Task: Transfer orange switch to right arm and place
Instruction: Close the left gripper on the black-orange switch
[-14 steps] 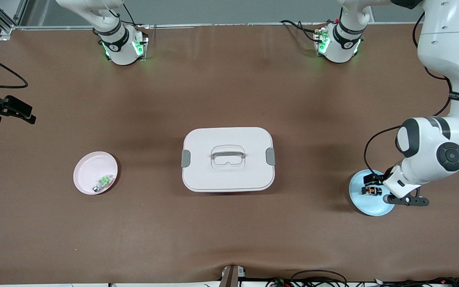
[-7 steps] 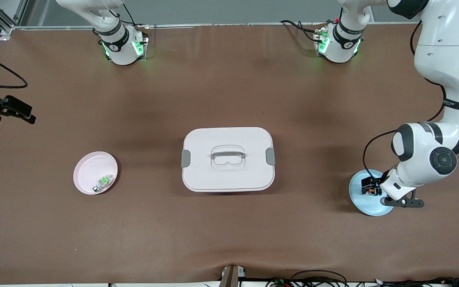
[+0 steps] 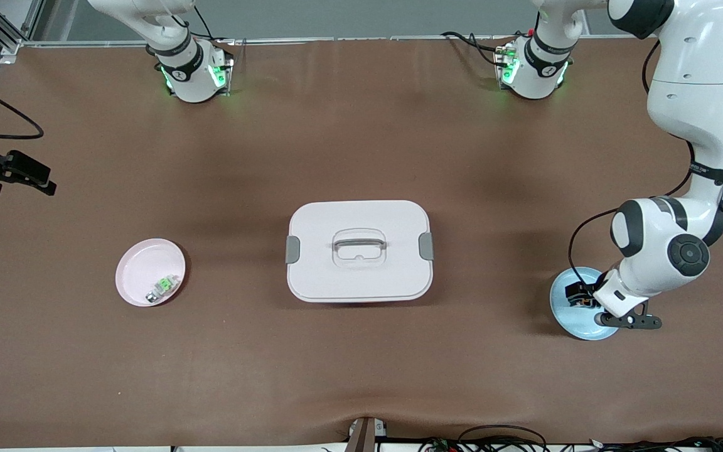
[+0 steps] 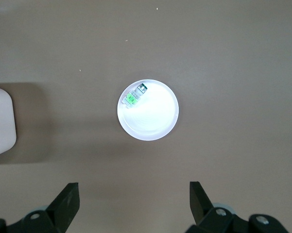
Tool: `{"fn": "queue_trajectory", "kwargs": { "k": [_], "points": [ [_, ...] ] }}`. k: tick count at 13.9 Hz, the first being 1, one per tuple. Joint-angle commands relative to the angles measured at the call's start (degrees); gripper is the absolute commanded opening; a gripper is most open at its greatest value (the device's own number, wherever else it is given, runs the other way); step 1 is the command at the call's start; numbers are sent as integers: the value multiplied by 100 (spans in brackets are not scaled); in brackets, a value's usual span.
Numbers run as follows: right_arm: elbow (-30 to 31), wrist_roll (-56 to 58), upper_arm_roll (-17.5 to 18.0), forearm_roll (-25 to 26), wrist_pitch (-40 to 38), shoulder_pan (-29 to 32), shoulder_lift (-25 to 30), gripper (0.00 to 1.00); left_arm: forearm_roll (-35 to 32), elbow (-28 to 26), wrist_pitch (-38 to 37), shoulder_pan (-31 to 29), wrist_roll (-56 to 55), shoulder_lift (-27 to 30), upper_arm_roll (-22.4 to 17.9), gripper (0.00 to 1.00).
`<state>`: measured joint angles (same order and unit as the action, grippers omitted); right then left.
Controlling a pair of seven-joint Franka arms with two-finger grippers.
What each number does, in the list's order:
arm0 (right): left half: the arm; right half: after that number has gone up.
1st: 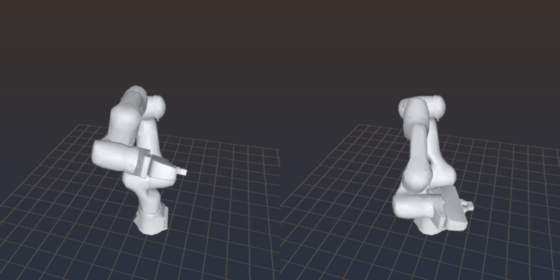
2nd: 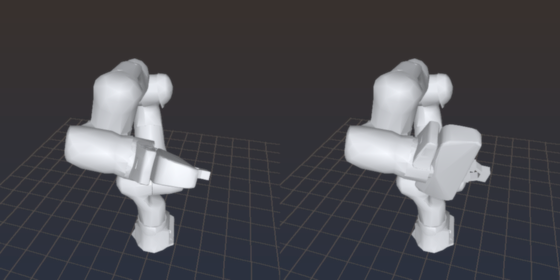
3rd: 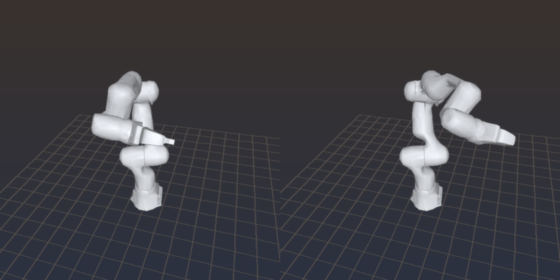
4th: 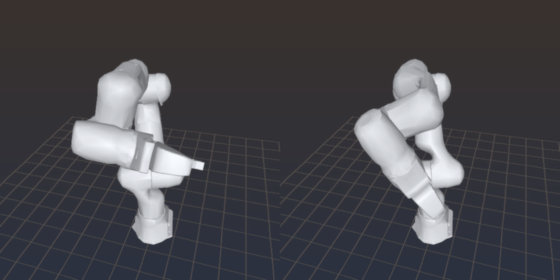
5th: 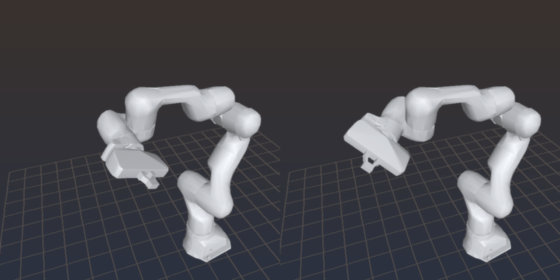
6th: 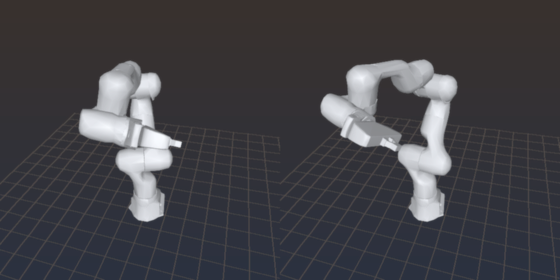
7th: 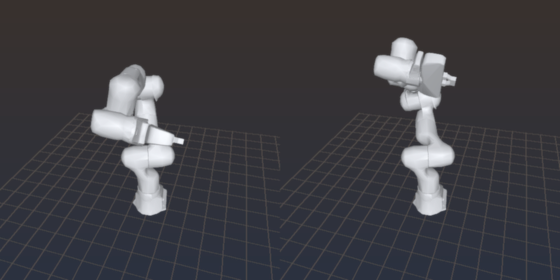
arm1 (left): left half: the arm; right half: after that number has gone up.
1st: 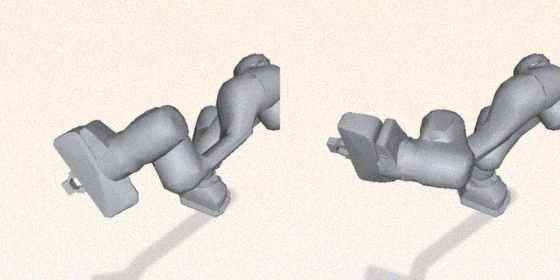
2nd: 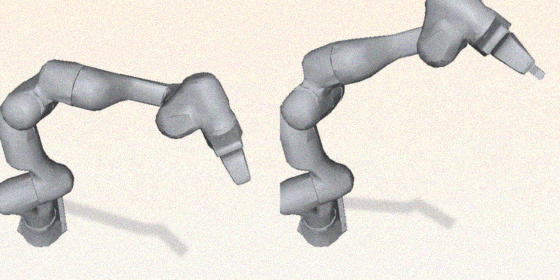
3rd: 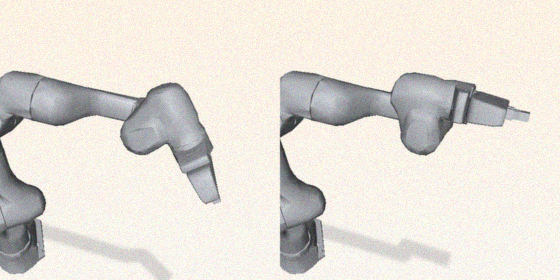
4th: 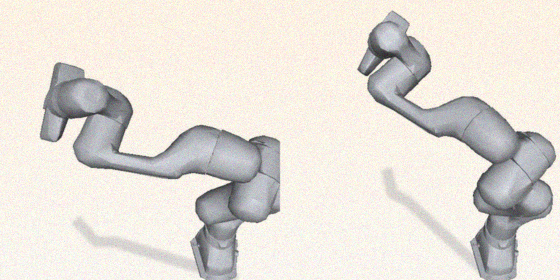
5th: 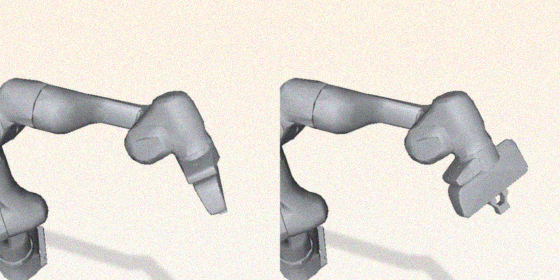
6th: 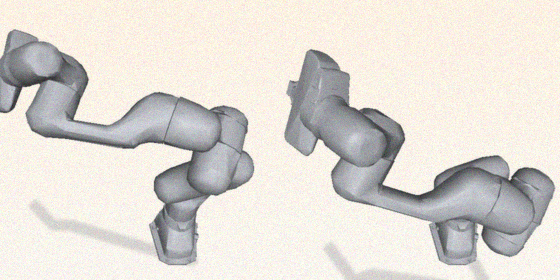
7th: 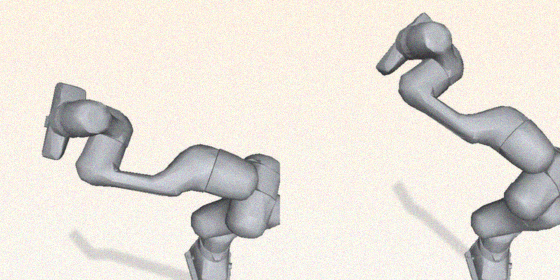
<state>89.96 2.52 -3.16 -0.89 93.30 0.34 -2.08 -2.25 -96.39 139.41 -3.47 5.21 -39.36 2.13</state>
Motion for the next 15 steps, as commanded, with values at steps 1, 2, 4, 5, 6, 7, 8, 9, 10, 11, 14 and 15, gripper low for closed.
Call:
{"fn": "queue_trajectory", "kwargs": {
  "k": [1, 2, 4, 5, 6, 7, 8, 9, 10, 11, 14, 15],
  "points": [
    [101, -15, 8, 71, 39, 10, 111, 100, -56, 32, 86, -13, -20, -55, 7, 100],
    [101, -15, 17, 71, 39, 10, 111, 100, -65, 23, 165, -39, -20, -81, 7, 100],
    [101, -15, 17, 71, 48, 10, 111, 100, -65, 6, 271, -92, -20, -125, 7, 100],
    [101, -15, 9, 71, 57, 10, 111, 100, -65, 14, 280, -92, -20, -151, 7, 100],
    [101, -15, 8, 71, 57, 10, 111, 100, -65, 15, 314, -83, -20, -160, 7, 100],
    [101, -15, 8, 71, 48, 10, 111, 100, -65, 6, 376, -83, -28, -204, 15, 100],
    [101, -15, 8, 71, 57, 10, 111, 100, -65, 6, 420, -83, -28, -230, 15, 100],
    [101, -15, 8, 71, 57, 10, 111, 100, -56, 6, 446, -75, -28, -239, 15, 100],
    [101, -15, 8, 71, 57, 10, 111, 100, -56, 6, 447, -74, -28, -239, 15, 100],
    [101, -15, 8, 71, 48, 10, 111, 100, -56, -3, 447, -74, -28, -239, 15, 100],
    [101, -15, 17, 71, 48, 10, 111, 100, -56, -21, 447, -75, -28, -239, 15, 90],
    [101, -15, 17, 71, 48, 10, 111, 100, -56, -29, 447, -74, -28, -239, 15, 83]
  ]
}}
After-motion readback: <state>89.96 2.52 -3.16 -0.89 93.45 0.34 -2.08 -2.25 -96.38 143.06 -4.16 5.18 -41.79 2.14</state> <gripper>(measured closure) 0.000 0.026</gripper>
